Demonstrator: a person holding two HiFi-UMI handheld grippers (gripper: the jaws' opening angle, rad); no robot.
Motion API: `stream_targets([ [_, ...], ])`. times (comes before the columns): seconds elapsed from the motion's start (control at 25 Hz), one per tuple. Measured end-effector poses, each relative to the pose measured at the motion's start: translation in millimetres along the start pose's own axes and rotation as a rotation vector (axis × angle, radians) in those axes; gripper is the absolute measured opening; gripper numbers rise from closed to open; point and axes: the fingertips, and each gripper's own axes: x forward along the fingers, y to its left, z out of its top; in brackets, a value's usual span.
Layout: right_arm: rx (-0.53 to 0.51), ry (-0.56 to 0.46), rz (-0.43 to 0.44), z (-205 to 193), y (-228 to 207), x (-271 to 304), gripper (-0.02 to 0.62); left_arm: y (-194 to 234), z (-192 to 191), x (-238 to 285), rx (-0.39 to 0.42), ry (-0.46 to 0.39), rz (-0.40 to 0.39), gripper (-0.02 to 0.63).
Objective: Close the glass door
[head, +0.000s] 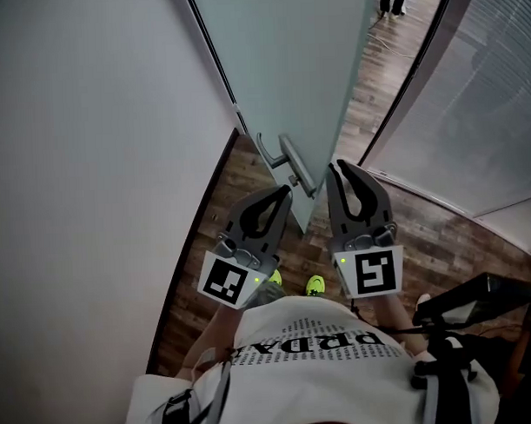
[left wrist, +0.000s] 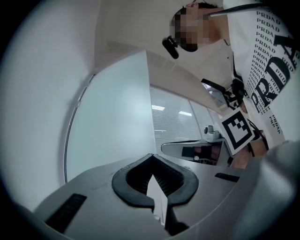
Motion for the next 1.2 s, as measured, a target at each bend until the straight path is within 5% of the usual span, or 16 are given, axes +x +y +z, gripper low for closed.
stream_targets([
  [0.52, -0.08, 0.035, -0.103, 12, -22, 9, 0.04, -2, 12, 43, -0.022, -0.012, -0.19, -0.005],
  [0.72, -0.033, 0.044, -0.139, 14, -33, 0, 0.04, -7, 12, 56, -0.028, -0.002, -0.255, -0.005],
  [1.2, -0.089, 0.04, -0.129, 18, -25, -6, 0.048, -11, 3, 66, -0.017, 0.012, -0.286, -0.005],
])
